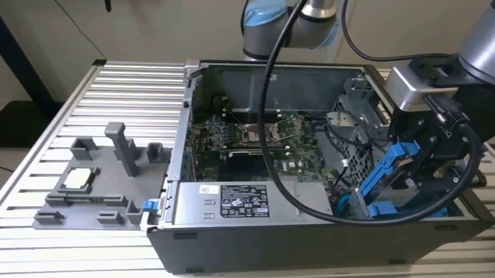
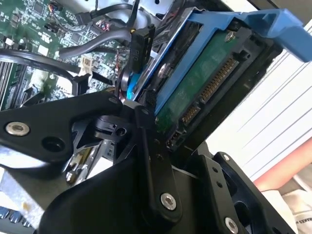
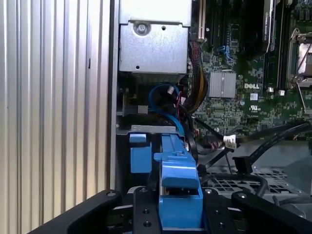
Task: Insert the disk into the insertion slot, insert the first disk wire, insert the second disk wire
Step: 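Insert the disk into the insertion slot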
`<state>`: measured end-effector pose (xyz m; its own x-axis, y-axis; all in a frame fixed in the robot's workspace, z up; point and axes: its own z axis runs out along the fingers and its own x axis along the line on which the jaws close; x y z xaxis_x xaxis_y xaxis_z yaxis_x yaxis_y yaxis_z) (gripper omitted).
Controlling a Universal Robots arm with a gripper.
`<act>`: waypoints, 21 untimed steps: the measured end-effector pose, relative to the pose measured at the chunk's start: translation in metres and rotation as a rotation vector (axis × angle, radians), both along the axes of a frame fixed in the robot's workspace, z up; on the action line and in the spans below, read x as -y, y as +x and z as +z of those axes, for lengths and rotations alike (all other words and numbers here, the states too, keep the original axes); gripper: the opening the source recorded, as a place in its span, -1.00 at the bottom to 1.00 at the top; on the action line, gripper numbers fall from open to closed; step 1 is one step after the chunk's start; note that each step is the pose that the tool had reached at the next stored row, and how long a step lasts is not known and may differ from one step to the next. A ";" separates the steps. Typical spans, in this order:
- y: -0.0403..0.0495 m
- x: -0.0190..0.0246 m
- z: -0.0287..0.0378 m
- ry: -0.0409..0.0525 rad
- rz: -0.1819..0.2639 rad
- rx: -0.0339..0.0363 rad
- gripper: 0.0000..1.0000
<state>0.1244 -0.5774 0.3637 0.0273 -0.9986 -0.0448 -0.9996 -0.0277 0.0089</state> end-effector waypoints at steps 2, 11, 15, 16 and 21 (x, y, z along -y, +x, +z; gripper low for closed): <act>0.0001 -0.0001 -0.0044 0.0033 0.000 0.0000 -0.35; 0.0000 0.0000 -0.0023 0.0054 0.000 -0.0027 -0.19; 0.0000 0.0000 0.0154 0.0058 0.000 -0.0033 -0.19; 0.0000 0.0000 0.0202 0.0056 0.000 -0.0033 -0.19; -0.0010 -0.0001 0.0290 0.0155 0.000 0.0175 -0.19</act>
<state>0.1234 -0.5773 0.3927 0.0286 -0.9978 -0.0598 -0.9996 -0.0281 -0.0090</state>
